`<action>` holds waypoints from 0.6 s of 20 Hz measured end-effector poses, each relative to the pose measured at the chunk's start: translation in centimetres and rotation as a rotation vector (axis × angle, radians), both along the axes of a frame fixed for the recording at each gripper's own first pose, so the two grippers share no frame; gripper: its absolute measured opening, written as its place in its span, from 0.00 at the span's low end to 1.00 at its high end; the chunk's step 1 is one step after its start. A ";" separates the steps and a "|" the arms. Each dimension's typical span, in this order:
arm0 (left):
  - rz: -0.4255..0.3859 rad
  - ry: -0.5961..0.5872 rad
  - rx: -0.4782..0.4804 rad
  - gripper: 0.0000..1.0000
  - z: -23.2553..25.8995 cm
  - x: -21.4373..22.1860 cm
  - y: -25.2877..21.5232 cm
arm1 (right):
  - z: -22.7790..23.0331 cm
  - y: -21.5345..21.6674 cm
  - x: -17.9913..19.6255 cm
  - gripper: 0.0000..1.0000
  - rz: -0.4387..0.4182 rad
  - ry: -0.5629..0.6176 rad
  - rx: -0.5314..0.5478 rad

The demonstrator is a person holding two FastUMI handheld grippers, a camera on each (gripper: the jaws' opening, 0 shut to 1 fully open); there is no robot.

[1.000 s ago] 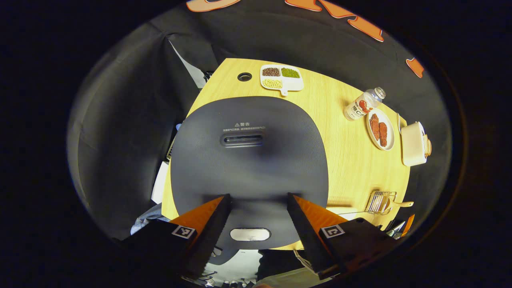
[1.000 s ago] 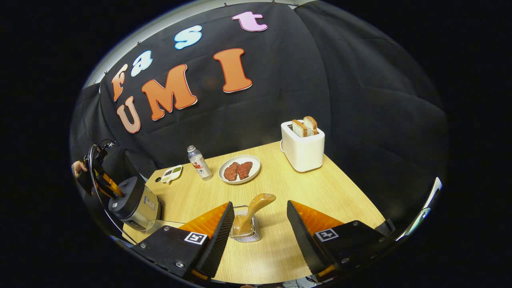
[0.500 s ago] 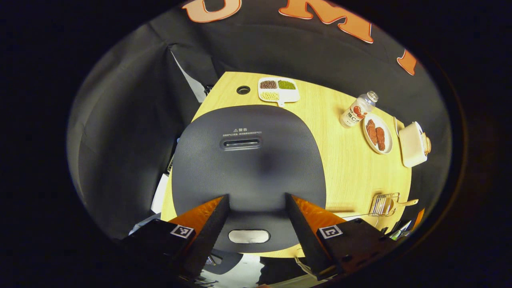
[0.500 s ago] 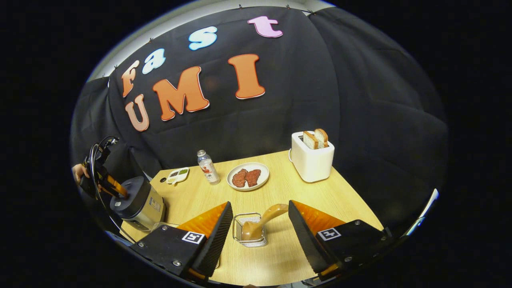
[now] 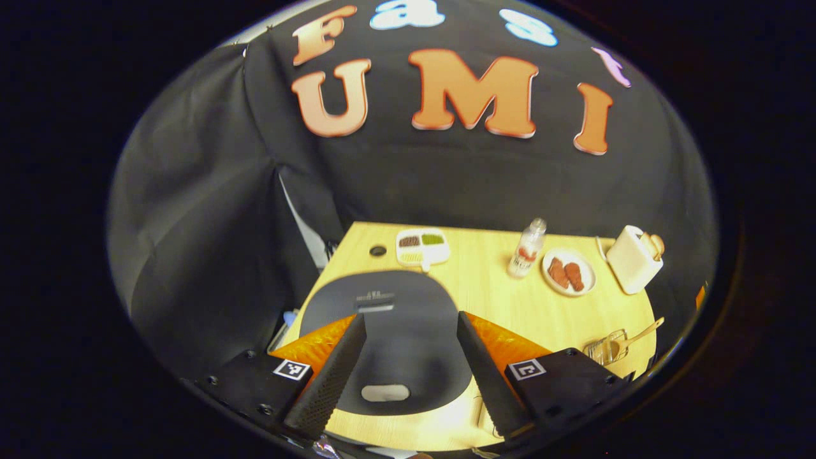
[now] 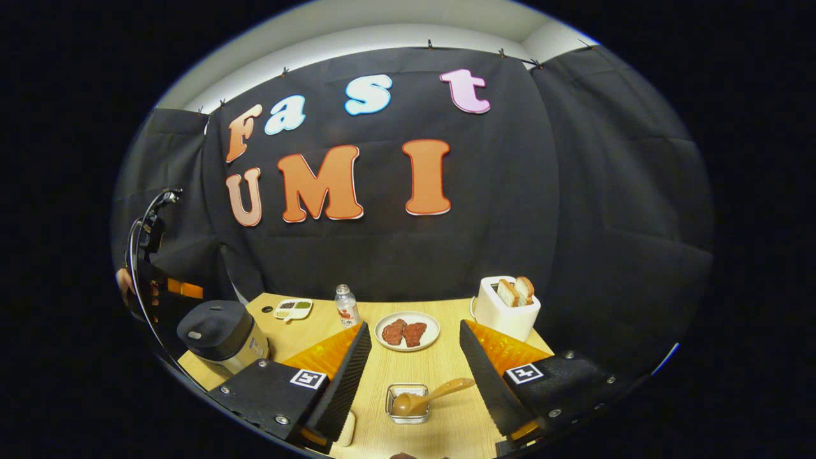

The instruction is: Close the left gripper, press the button to open the rice cooker; take a wooden spoon from the chopstick holder with the right hand, scoop a spoonful of rice and pour it into the rice cooker, then put the wooden spoon back into the chopstick holder.

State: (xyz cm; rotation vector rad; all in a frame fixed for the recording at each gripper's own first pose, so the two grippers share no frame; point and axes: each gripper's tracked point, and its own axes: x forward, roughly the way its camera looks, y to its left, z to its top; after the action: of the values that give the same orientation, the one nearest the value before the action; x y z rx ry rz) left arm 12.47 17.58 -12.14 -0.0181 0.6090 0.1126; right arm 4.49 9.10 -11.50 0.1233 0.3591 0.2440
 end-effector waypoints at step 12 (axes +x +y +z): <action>-0.054 -0.651 0.096 0.96 16.8 -2.2 -6.3 | 5.7 4.1 0.2 0.87 0.077 -0.164 -0.025</action>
State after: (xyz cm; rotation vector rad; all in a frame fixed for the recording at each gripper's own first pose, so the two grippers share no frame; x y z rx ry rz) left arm 10.25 11.25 4.71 0.0535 -0.0468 0.0766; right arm 4.67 13.23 -5.80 0.0643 0.2040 0.3234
